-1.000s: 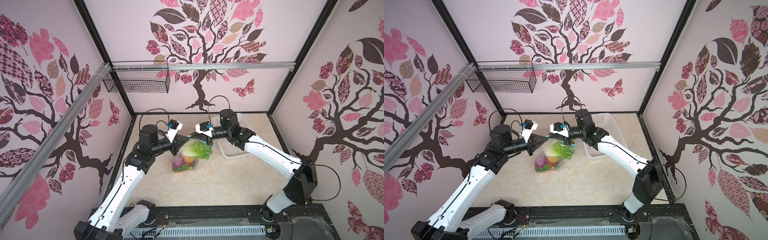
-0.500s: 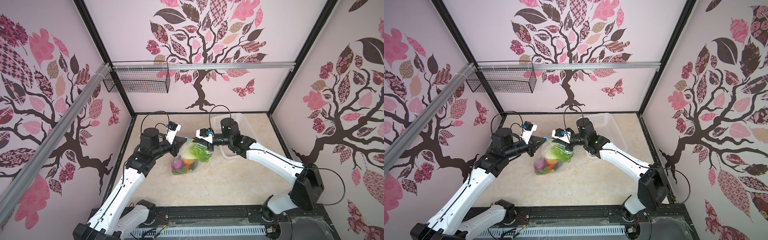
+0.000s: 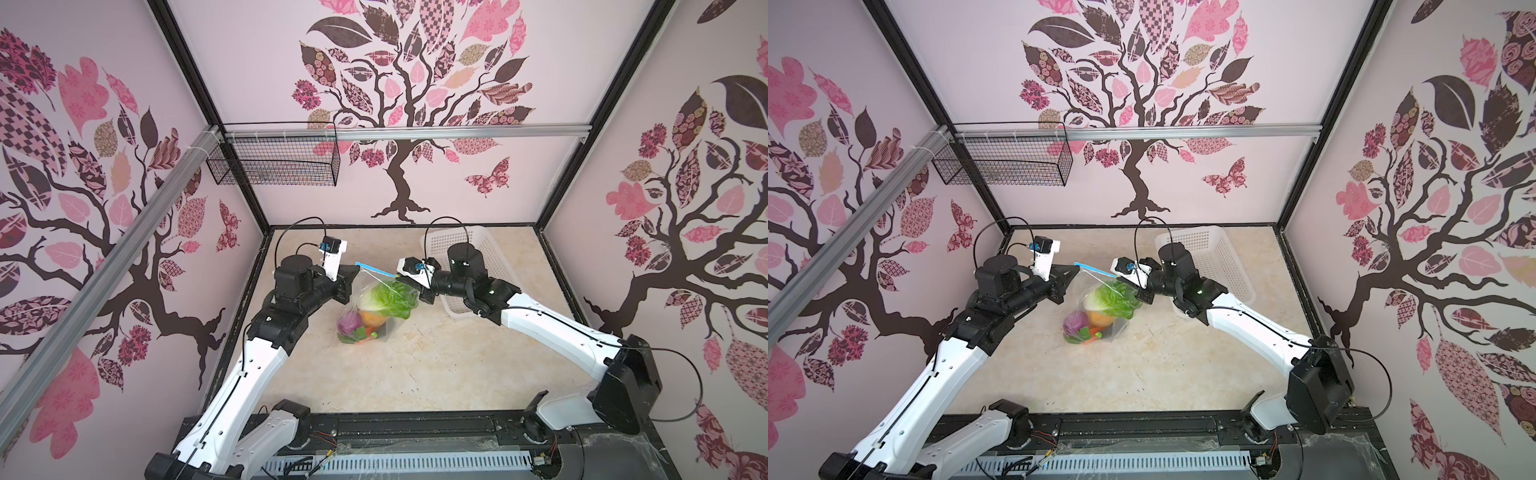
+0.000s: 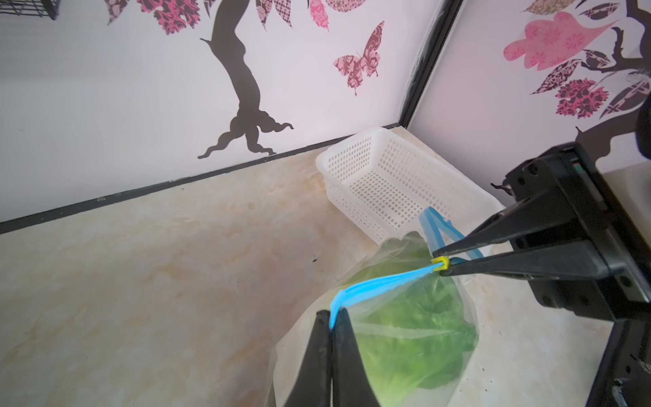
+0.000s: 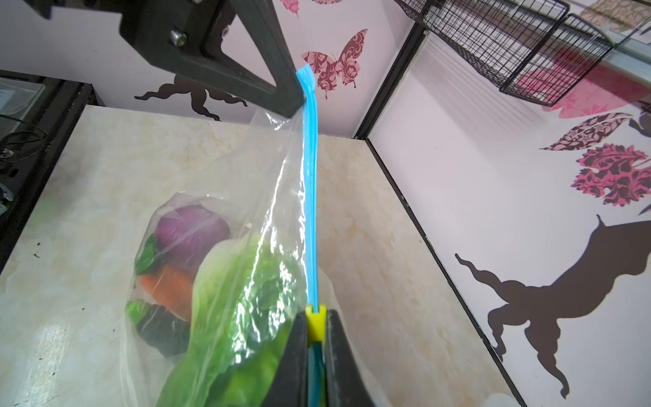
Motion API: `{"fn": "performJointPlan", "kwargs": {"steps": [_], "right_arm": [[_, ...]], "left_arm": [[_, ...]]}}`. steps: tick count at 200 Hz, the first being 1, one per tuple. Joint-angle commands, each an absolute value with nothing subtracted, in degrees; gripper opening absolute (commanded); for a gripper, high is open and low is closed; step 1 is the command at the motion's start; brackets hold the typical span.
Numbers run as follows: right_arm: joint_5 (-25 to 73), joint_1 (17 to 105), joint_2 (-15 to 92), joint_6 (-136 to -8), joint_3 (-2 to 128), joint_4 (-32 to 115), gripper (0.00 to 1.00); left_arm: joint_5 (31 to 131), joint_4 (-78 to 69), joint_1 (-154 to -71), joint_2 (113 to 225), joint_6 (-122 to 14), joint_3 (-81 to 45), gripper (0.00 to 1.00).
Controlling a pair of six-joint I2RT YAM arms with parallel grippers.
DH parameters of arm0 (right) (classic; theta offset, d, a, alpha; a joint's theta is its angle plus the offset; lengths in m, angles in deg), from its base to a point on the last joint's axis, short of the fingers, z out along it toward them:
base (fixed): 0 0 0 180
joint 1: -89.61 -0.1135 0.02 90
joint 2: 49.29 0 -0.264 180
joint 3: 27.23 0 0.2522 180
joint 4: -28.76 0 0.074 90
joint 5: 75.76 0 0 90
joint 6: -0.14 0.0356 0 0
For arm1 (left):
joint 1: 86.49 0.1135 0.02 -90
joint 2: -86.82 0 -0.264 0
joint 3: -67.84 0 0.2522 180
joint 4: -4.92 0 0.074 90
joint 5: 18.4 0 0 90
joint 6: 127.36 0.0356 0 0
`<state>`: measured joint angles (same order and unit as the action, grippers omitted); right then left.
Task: Place the food in the zip-top bag and seal the zipper
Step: 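Slide the yellow slider along the blue zipper away from the left gripper, then open both grippers and lower the sealed bag onto the table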
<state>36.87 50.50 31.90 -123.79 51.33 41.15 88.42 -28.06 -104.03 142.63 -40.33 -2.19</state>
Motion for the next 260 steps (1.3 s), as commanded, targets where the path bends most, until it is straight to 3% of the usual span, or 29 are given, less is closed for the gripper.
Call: {"fn": "performJointPlan", "kwargs": {"steps": [1, 91, 213, 260], "right_arm": [[31.4, 53.0, 29.0, -122.1, 49.5, 48.2, 0.0], [30.0, 56.7, 24.9, -119.2, 44.4, 48.7, 0.0], [24.2, 58.6, 23.7, -119.3, 44.0, 50.8, 0.0], [27.6, 58.6, 24.2, -118.3, 45.0, 50.4, 0.0]], "left_arm": [[77.8, -25.3, -101.7, 141.3, -41.1, -6.3, 0.0], [77.4, -22.8, -95.6, 143.1, -45.9, -3.6, 0.0], [71.1, -24.2, -95.3, 142.2, -44.8, -2.2, 0.0], [71.8, -24.3, -95.3, 143.1, -45.6, -2.0, 0.0]]}}
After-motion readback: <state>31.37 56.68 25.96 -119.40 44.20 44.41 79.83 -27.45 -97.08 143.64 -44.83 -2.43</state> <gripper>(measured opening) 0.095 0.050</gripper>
